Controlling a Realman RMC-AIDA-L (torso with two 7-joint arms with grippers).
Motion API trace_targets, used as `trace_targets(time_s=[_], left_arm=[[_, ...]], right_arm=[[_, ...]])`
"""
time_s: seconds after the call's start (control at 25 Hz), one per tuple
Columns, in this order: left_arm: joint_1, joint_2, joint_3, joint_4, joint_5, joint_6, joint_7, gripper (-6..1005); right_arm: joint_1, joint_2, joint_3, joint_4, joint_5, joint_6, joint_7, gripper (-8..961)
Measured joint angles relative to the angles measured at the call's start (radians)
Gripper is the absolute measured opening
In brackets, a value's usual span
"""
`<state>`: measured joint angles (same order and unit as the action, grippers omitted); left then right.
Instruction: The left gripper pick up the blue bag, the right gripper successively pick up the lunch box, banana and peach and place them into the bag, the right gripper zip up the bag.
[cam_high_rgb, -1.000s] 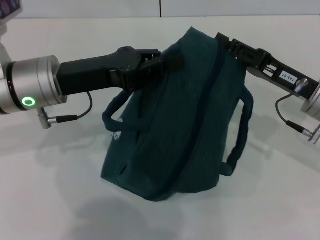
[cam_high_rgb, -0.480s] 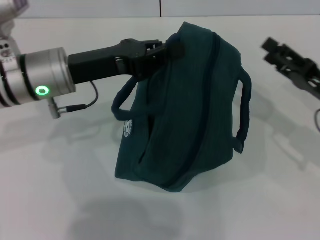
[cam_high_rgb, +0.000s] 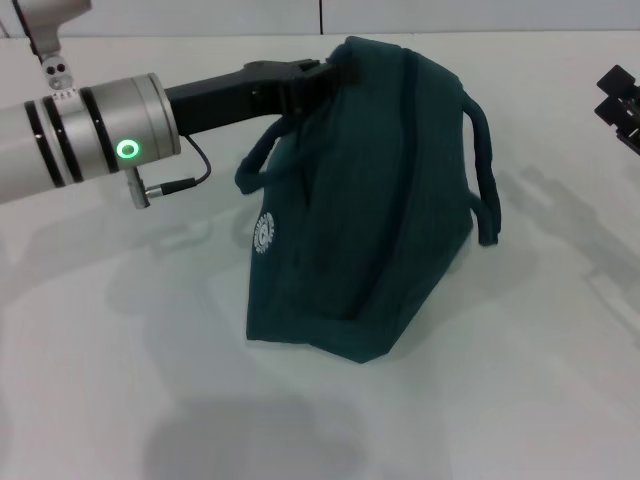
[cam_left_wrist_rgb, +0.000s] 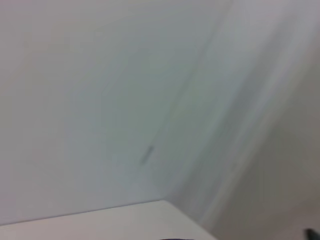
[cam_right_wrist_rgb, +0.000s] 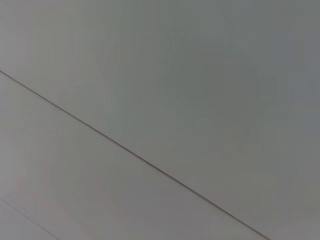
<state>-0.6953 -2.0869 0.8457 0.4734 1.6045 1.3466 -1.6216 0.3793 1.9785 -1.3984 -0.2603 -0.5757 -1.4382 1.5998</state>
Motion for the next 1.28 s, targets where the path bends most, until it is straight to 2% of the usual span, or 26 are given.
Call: trace_targets(time_s=[0.24,0.44,0.56,0.68,0.96,1.08,1.12,1.16,1.2,1.28], left_arm=[[0.007,0.0,-0.001,-0.005,-0.038,-0.038,0.01,105],[0.039,0.002,-0.002,-0.001,-0.136,-0.024,0.058,318],[0.054,0.005,-0.003,0.0,-0.188,0.009,0.074,434],[0.059,0.015,-0.003,0.011,-0.206,0.066,0.072,551],[0.118,0.045,0.002,0.14,-0.195,0.233,0.055,711],[0.158,0.065,0.0,0.189,-0.196,0.315,0.039,779],[0.158,0.065,0.0,0.189,-0.196,0.315,0.039,796],[0.193,0.079,0.003,0.218,-0.184,0.378,0.026,813],[0.215,0.087,0.005,0.241,-0.152,0.429,0.023,829],[0.226,0.091,0.005,0.255,-0.128,0.454,0.022,863]], right_arm=[[0.0,0.001,-0.003,0.001,-0.002,-0.002,-0.002,812],[0.009,-0.002,-0.004,-0.007,-0.013,-0.027,-0.038,812],[0.023,-0.008,-0.004,-0.012,-0.022,-0.088,-0.105,812],[0.047,-0.021,-0.003,-0.015,-0.057,-0.16,-0.171,812],[0.099,-0.048,0.001,-0.109,-0.265,-0.255,-0.289,838],[0.099,-0.055,0.002,-0.177,-0.376,-0.257,-0.32,849],[0.097,-0.056,0.003,-0.204,-0.422,-0.263,-0.34,853],[0.097,-0.056,0.003,-0.204,-0.422,-0.263,-0.34,857],[0.091,-0.057,0.004,-0.247,-0.495,-0.291,-0.384,861],[0.088,-0.056,0.004,-0.268,-0.553,-0.317,-0.418,868]])
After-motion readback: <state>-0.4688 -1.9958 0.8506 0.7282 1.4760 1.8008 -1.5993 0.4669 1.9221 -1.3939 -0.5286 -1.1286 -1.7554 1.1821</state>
